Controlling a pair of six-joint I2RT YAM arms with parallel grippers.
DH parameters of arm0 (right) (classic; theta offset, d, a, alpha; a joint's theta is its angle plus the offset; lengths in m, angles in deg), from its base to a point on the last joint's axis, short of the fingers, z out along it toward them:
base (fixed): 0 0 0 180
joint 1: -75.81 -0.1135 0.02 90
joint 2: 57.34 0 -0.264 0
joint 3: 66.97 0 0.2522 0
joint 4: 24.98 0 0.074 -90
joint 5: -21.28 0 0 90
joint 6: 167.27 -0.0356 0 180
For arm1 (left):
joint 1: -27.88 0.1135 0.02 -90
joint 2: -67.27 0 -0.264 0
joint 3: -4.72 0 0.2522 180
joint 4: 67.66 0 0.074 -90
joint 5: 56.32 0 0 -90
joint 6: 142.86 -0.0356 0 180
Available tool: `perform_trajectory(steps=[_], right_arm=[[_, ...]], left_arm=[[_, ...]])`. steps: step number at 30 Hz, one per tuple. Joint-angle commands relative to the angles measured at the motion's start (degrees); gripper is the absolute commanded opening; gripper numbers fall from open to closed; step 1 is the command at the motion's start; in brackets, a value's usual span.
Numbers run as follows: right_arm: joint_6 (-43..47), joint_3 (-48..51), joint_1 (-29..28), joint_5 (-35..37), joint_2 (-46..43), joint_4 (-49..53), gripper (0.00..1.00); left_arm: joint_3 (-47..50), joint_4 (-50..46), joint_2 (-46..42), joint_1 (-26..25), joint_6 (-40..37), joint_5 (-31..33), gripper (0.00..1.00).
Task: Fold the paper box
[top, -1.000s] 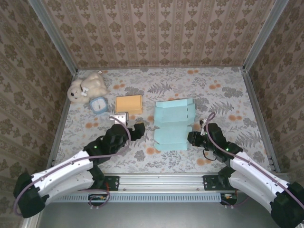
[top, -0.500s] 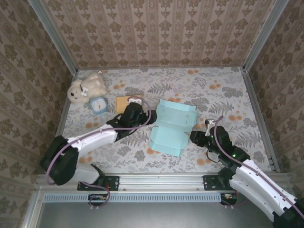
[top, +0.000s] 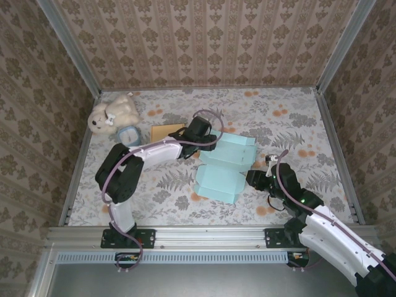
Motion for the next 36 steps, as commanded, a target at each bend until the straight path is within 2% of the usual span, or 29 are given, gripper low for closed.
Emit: perform_trajectory(steps=[1,6,9,16,20,22,25,29,30,32,34,36], right_arm=[[1.26,0.12,-0.64,1.81,0.58,-1.56,0.39],[1.87,-0.22,-1.11,2.75,2.34,-2.12,0.39],[2.34,-0.55,-1.26,3.22,3.3,-2.59,0.4],[5.75,-3.83,-1.18,2.63,4.31,-2.85,0.41],[11.28,-8.04,-1.15,3.11,5.47,-2.92,0.53],[15.73,-11.4,-0.93,3.06,6.97,-3.1,0.55],[28.63,-19.74,-0.91,3.26,12.62,-0.53,0.56],[53.82,-33.27,-0.66,2.46,23.36,6.48,0.59],[59.46,-36.03,-0.21,0.83,26.03,8.39,0.59],[69.61,-43.91,2.42,-7.09,32.77,15.32,0.59],[74.29,-51.64,4.82,-13.68,39.21,23.35,0.57],[79.68,-58.41,5.56,-16.29,45.32,30.23,0.56]], left_arm=[[-3.34,-4.39,2.61,0.22,-2.81,2.13,0.63],[-4.43,-4.19,3.95,0.21,-3.41,3.73,0.3],[-4.41,-4.05,3.31,0.39,-4.22,4.85,0.02],[1.75,3.17,-4.47,0.66,-8.37,4.8,0.0],[9.26,11.37,-12.16,0.59,-11.1,4.93,0.0],[13.96,16.58,-16.42,0.59,-12.54,4.18,0.0],[20.92,23.45,-23.16,0.41,-13.04,4.38,0.0],[29.1,31.49,-31.75,-0.12,-14.83,5.04,0.0],[31.25,33.75,-33.71,-0.13,-15.57,5.29,0.0],[35.77,39.2,-37.24,-0.17,-17.38,5.5,0.0],[39.22,43.47,-39.74,-0.13,-18.81,5.3,0.0],[41.15,45.3,-41.69,-0.17,-19.66,4.78,0.0]])
